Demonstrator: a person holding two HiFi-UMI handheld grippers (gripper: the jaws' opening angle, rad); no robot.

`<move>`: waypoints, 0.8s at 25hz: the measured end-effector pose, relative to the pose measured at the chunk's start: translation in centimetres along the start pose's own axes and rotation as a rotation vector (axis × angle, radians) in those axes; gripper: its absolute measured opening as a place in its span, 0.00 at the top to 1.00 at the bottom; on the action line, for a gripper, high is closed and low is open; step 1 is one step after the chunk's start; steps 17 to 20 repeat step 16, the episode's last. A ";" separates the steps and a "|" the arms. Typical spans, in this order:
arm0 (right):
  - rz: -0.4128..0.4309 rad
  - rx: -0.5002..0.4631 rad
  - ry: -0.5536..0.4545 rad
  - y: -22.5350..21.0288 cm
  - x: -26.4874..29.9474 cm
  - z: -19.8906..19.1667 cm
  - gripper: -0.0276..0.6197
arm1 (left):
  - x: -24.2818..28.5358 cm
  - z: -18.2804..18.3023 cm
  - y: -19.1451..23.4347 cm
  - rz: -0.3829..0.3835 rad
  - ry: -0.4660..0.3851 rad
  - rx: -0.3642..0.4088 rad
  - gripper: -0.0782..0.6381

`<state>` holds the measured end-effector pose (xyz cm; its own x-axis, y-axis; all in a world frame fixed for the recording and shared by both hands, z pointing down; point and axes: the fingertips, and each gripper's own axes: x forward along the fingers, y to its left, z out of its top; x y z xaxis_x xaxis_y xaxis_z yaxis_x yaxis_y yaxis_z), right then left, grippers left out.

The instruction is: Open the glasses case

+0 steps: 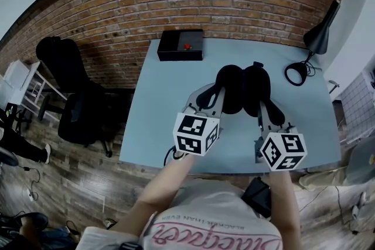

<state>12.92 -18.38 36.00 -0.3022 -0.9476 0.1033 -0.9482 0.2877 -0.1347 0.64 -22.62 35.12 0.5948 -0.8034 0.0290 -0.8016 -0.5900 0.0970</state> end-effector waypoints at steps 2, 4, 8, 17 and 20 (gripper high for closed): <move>-0.002 -0.001 0.001 -0.1 0.0 -0.1 0.88 | 0.0 0.0 -0.1 -0.003 -0.001 0.000 0.83; -0.003 -0.004 0.001 -0.1 0.0 -0.1 0.88 | 0.0 0.0 -0.1 -0.003 -0.001 0.004 0.83; -0.009 -0.008 0.000 -0.1 0.0 -0.2 0.88 | 0.0 0.0 -0.2 -0.005 -0.006 0.007 0.83; -0.018 -0.014 -0.011 -0.4 0.3 0.5 0.88 | 0.4 0.6 -0.1 -0.004 -0.014 0.017 0.83; -0.018 -0.014 -0.011 -0.4 0.3 0.5 0.88 | 0.4 0.6 -0.1 -0.004 -0.014 0.017 0.83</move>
